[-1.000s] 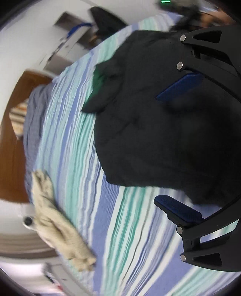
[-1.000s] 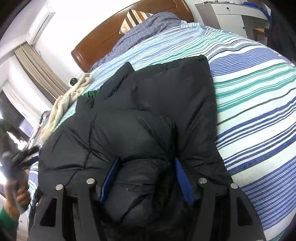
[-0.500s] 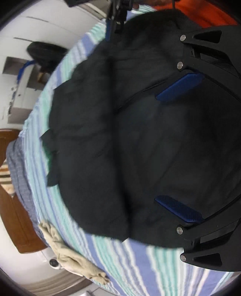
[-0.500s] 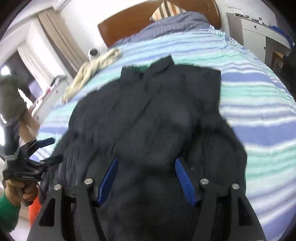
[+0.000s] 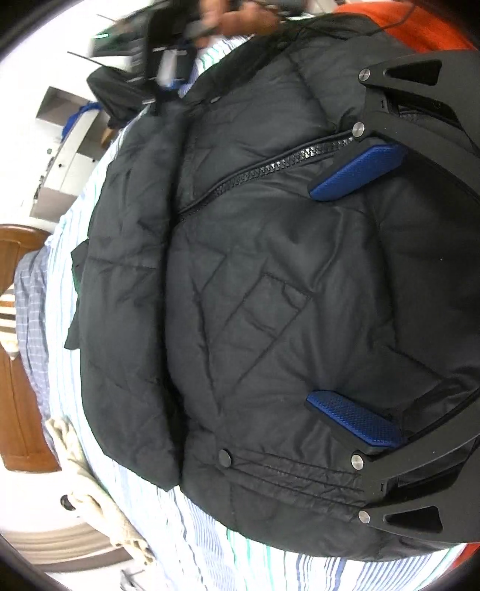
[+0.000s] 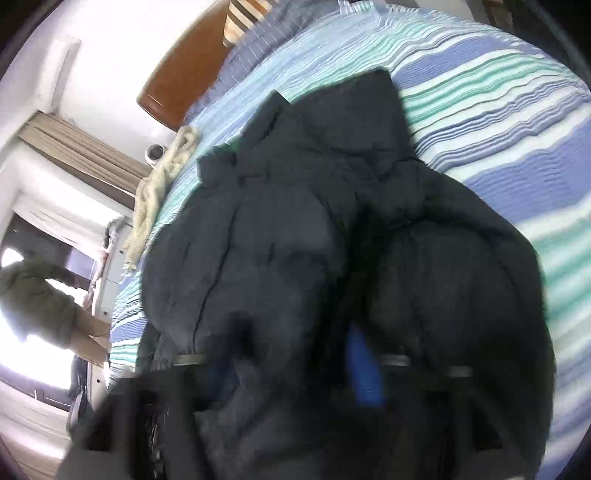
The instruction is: Fold large clothes
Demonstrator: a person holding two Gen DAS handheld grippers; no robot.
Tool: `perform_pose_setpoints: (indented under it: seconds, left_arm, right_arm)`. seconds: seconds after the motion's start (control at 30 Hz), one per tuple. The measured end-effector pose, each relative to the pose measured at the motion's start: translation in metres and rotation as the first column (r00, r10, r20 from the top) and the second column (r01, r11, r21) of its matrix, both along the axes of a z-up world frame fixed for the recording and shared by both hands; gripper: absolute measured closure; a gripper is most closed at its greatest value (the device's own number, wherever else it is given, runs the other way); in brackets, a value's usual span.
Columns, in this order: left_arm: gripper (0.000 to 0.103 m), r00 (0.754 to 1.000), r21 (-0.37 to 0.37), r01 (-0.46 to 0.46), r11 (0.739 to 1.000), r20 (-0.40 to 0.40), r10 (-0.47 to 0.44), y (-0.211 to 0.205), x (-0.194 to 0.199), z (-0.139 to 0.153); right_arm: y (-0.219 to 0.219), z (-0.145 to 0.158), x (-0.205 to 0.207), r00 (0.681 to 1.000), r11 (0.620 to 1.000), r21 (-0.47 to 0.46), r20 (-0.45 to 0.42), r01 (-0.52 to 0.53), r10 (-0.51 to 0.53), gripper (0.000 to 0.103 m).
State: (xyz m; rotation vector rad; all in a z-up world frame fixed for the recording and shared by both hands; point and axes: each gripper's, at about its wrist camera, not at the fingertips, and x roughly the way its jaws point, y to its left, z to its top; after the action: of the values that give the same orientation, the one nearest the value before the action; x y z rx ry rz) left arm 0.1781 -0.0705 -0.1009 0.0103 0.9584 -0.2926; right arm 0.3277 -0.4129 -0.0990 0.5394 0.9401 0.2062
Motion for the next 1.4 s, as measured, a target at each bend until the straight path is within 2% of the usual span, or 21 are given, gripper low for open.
perform_pose_setpoints:
  seconds: [0.1,0.17,0.23,0.27,0.3,0.33,0.37,0.43,0.47,0.53,0.6,0.7,0.77,0.9,0.97,1.03,1.13,1.2,1.27,1.3,1.4]
  left_arm:
    - [0.000,1.000,-0.003,-0.007,1.000,0.011,0.008,-0.001,-0.002,-0.003]
    - [0.000,1.000,0.002,-0.011,1.000,0.014,0.011,-0.001,-0.003,-0.004]
    - [0.000,1.000,0.008,-0.012,1.000,0.014,0.012,-0.004,0.000,-0.004]
    - [0.000,1.000,0.006,-0.011,1.000,0.014,0.011,-0.002,-0.008,-0.004]
    - [0.000,1.000,0.002,-0.011,1.000,0.010,0.011,-0.001,-0.008,-0.003]
    - [0.000,1.000,-0.003,-0.012,1.000,0.006,0.012,0.000,-0.011,-0.002]
    - [0.001,1.000,-0.008,-0.012,1.000,0.002,0.012,0.001,-0.012,-0.002]
    - [0.000,1.000,-0.037,-0.017,0.999,-0.018,0.017,0.008,-0.011,-0.001]
    - [0.001,0.999,-0.056,-0.024,0.998,-0.035,0.022,0.011,-0.010,0.000]
    - [0.001,0.998,-0.122,-0.039,0.992,-0.062,0.031,0.017,-0.010,0.008]
    - [0.001,0.997,-0.175,-0.052,0.983,-0.058,0.043,0.024,-0.010,0.015]
    - [0.001,0.997,-0.118,-0.076,0.990,-0.034,0.072,0.026,-0.011,0.015]
    - [0.001,0.995,-0.052,-0.078,0.996,-0.059,0.075,0.025,-0.009,0.002]
    - [0.001,0.998,0.023,-0.049,0.999,-0.040,0.050,0.015,-0.011,-0.004]
    - [0.001,0.997,-0.003,-0.050,0.999,-0.063,0.050,0.017,-0.014,0.004]
    - [0.001,0.998,-0.051,-0.051,0.997,-0.039,0.049,0.021,-0.025,0.020]
    - [0.001,0.998,-0.046,-0.057,0.997,0.008,0.057,0.027,-0.045,0.035]
    - [0.001,0.999,-0.021,-0.053,0.998,-0.006,0.053,0.027,-0.050,0.026]
    - [0.000,0.997,0.022,-0.044,0.999,-0.065,0.046,0.024,-0.046,0.006]
    - [0.000,0.997,0.042,-0.040,0.998,-0.061,0.042,0.023,-0.047,-0.002]
    - [0.000,0.999,0.062,-0.030,0.998,-0.043,0.032,0.018,-0.045,-0.004]
  right_arm:
    - [0.003,0.040,0.018,0.988,0.985,-0.170,0.155,0.035,-0.009,0.083]
    - [-0.002,0.047,0.046,0.984,0.962,-0.263,0.178,0.069,-0.022,0.083]
    - [-0.006,0.025,0.072,0.995,0.951,-0.307,0.103,0.033,-0.001,0.078]
    - [-0.009,0.000,0.089,1.000,0.952,-0.306,-0.009,-0.010,0.008,0.078]
    - [-0.010,-0.016,0.094,0.997,0.959,-0.281,-0.075,-0.035,0.014,0.070]
    - [-0.014,-0.025,0.093,0.996,0.969,-0.243,-0.084,-0.037,0.017,0.066]
    - [-0.018,-0.023,0.088,0.998,0.973,-0.230,-0.058,-0.017,0.004,0.065]
    - [-0.023,-0.007,0.069,0.999,0.974,-0.225,0.022,0.040,-0.036,0.047]
    - [-0.023,0.009,0.053,0.994,0.973,-0.217,0.092,0.076,-0.057,0.044]
    - [-0.012,0.034,0.032,0.983,0.972,-0.225,0.183,0.070,-0.029,0.043]
    - [0.003,0.046,0.016,0.976,0.972,-0.234,0.211,0.002,0.049,0.043]
    - [0.022,0.034,-0.015,0.981,0.976,-0.190,0.140,-0.105,0.133,0.043]
    - [0.029,0.021,-0.041,0.981,0.976,-0.166,0.109,-0.141,0.161,0.043]
    - [0.050,-0.020,-0.060,0.976,0.949,-0.231,-0.032,-0.216,0.214,0.039]
    - [0.048,-0.010,-0.079,0.979,0.950,-0.246,0.002,-0.195,0.202,0.039]
    - [0.053,0.012,-0.101,0.972,0.943,-0.269,0.070,-0.196,0.222,0.039]
    - [0.069,0.033,-0.139,0.964,0.896,-0.404,0.108,-0.182,0.244,0.037]
    - [0.079,0.021,-0.152,0.967,0.853,-0.488,0.063,-0.185,0.247,0.027]
    - [0.082,-0.001,-0.152,0.970,0.831,-0.515,-0.004,-0.212,0.245,0.025]
    - [0.082,-0.019,-0.150,0.970,0.840,-0.490,-0.060,-0.234,0.235,0.025]
    - [0.074,-0.029,-0.150,0.983,0.876,-0.453,-0.011,-0.168,0.183,0.023]
